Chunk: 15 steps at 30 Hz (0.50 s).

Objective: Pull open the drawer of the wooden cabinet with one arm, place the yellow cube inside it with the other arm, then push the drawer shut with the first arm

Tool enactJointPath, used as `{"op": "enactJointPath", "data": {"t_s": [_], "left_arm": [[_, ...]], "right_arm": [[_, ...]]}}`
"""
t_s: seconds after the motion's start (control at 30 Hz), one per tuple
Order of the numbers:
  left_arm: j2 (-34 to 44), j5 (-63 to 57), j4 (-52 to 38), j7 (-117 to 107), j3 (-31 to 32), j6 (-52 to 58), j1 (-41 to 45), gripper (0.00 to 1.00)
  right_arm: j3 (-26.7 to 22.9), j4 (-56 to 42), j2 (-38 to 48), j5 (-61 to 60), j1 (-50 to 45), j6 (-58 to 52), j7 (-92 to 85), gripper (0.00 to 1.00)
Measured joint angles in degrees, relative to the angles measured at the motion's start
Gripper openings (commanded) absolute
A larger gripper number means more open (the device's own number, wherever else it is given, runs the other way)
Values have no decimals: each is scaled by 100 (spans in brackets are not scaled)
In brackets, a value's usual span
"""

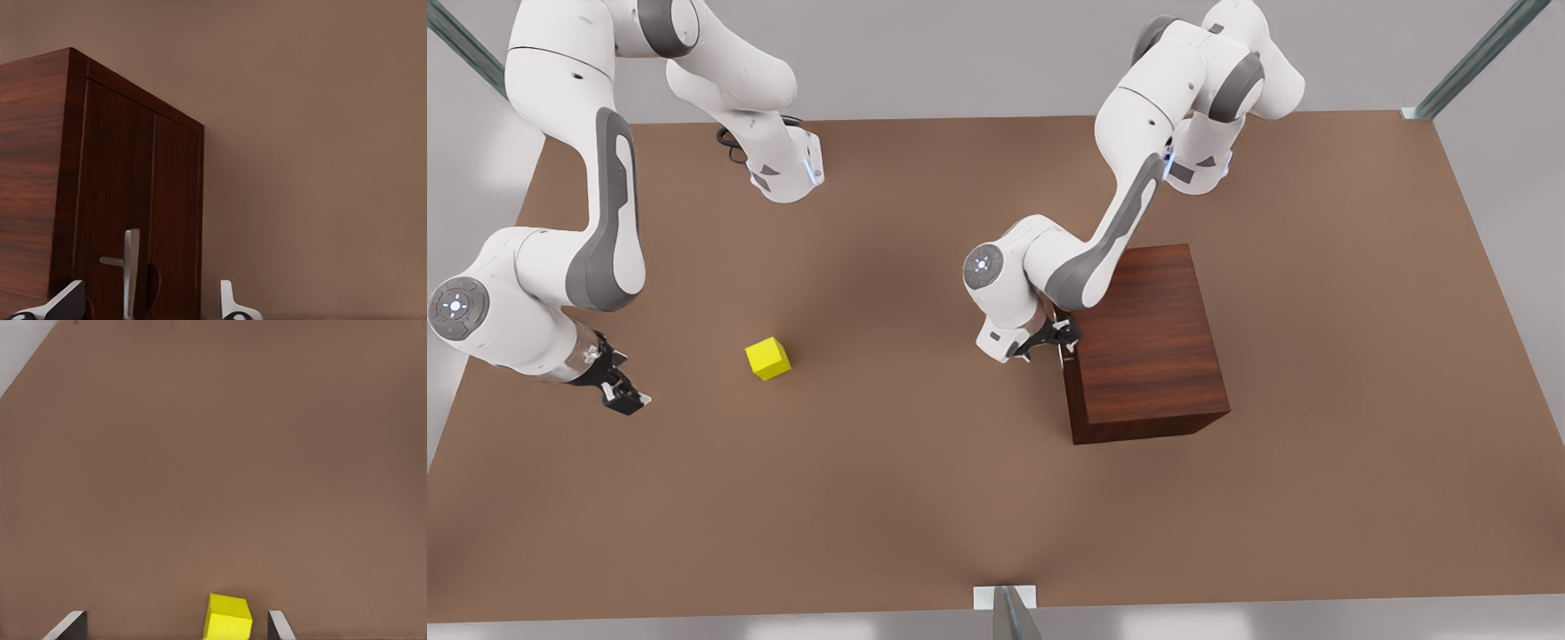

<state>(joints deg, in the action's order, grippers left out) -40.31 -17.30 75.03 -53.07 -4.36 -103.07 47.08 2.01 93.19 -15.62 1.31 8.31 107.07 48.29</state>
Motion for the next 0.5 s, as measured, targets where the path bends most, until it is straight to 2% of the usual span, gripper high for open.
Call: {"op": "enactJointPath", "data": {"t_s": [0.5], "left_arm": [[-415, 20, -307, -417, 28, -398, 156, 100]], "right_arm": [[1, 0, 0, 10, -3, 14, 423, 100]]}}
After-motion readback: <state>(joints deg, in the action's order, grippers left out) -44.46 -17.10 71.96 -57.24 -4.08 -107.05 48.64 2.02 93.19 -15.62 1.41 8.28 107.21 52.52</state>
